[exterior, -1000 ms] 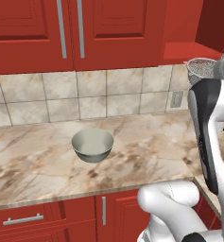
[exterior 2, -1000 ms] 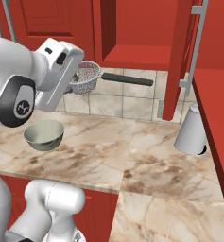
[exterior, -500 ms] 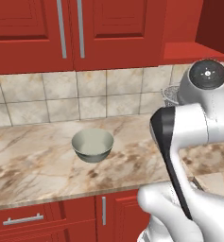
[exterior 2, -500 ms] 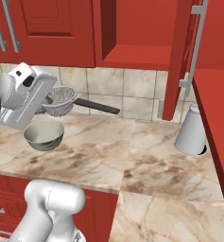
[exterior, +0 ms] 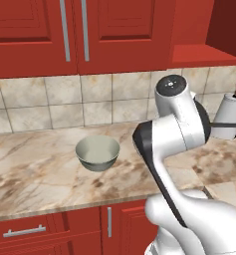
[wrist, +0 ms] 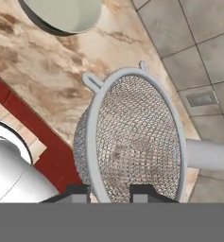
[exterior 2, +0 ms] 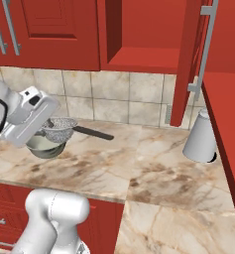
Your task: Open the cabinet and setup a tea strainer by placing it in the bowl upright.
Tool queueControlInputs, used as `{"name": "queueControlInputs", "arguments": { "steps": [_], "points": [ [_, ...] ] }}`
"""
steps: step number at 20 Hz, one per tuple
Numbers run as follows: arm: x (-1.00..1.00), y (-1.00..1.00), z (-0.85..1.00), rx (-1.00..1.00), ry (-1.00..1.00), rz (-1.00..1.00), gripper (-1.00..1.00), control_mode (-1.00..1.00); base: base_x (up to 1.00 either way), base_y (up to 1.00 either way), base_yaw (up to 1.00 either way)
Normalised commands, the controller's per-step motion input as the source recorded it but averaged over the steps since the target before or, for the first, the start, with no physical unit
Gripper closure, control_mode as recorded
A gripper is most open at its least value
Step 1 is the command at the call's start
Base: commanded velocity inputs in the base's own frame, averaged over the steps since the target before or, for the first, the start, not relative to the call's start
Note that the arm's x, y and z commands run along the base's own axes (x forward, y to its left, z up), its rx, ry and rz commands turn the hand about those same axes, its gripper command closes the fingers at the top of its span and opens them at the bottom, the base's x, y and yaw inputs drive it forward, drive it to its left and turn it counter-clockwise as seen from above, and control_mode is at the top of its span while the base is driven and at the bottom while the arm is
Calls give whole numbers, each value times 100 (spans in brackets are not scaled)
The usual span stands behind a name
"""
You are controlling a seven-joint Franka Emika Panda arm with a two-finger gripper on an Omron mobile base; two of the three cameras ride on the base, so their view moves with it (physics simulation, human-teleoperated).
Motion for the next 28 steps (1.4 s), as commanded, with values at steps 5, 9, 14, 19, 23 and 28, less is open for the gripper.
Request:
{"name": "queueControlInputs", "arguments": {
  "steps": [5, 9, 14, 19, 23, 28],
  "points": [
    [60, 51, -67, 0, 14, 0, 100, -100, 0, 0, 0],
    [56, 73, -58, 0, 6, 0, 100, -100, 0, 0, 0],
    [53, 87, -4, 0, -3, 0, 100, -100, 0, 0, 0],
    [57, 68, -4, 0, -5, 0, 100, -100, 0, 0, 0],
    [43, 14, -48, 2, 0, 5, 100, -100, 0, 0, 0],
    [40, 17, -41, 5, 0, 4, 100, -100, 0, 0, 0]
  ]
}}
